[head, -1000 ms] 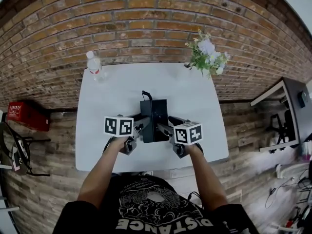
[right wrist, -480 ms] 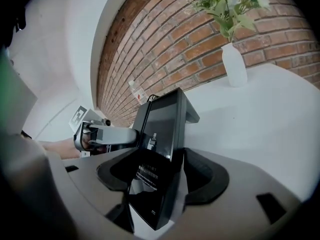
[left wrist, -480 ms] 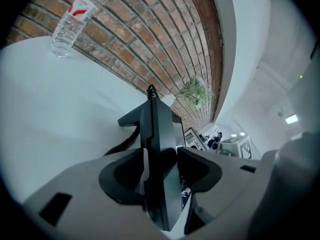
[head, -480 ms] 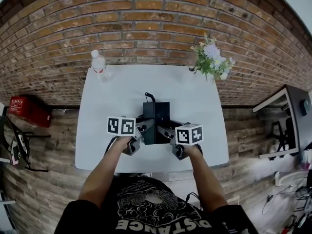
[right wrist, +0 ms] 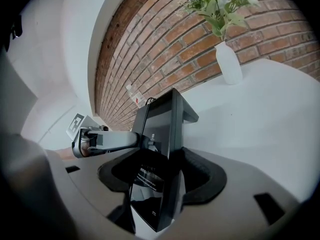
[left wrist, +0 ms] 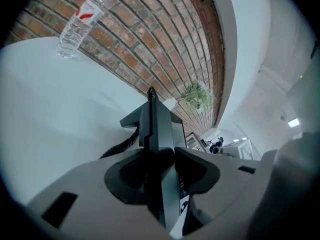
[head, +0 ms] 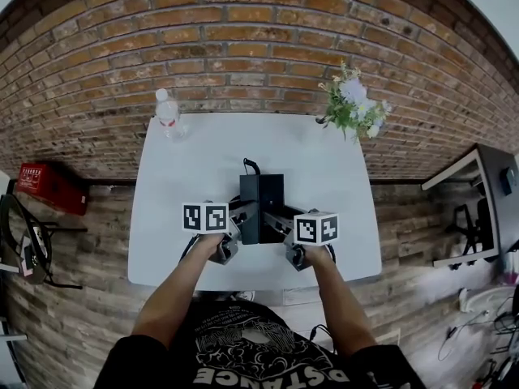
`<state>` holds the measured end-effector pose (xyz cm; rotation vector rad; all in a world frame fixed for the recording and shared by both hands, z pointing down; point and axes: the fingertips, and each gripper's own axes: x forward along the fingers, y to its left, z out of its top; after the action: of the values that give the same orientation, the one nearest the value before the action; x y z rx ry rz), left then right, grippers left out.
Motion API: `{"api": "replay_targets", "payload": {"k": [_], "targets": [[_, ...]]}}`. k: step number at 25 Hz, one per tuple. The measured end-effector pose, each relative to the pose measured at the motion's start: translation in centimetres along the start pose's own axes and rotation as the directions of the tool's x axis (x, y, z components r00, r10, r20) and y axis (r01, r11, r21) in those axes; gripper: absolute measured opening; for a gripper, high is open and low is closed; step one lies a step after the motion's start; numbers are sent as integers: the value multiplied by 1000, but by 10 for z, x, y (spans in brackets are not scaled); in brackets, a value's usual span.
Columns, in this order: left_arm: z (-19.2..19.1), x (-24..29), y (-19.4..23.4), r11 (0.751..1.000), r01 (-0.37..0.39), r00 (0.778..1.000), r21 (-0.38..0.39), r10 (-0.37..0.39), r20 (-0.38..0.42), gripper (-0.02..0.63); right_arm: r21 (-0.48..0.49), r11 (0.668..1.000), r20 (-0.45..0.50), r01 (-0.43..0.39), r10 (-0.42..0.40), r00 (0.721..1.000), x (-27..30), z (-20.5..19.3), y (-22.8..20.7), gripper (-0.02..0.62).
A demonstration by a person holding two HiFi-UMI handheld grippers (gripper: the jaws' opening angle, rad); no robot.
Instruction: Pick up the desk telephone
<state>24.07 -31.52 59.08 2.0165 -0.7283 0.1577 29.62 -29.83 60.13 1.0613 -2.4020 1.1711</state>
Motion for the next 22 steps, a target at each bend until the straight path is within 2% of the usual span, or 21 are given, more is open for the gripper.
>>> {"api": "replay_targets", "payload": {"k": [7,15,22], "targets": [[2,0,-5,1000,-6,1000,16,6,18,156,22,1000,27,10,-11,1000,-3,0,0,245],[14,-10,-11,999,-9,997,42,6,71,154,-15,1000,55,27,-26,998,-5,11,7,239],[38,-32,-18,996,-24,989,82,12,147,154,-54,998,97,-11,16,995,0,34,32,238]]}}
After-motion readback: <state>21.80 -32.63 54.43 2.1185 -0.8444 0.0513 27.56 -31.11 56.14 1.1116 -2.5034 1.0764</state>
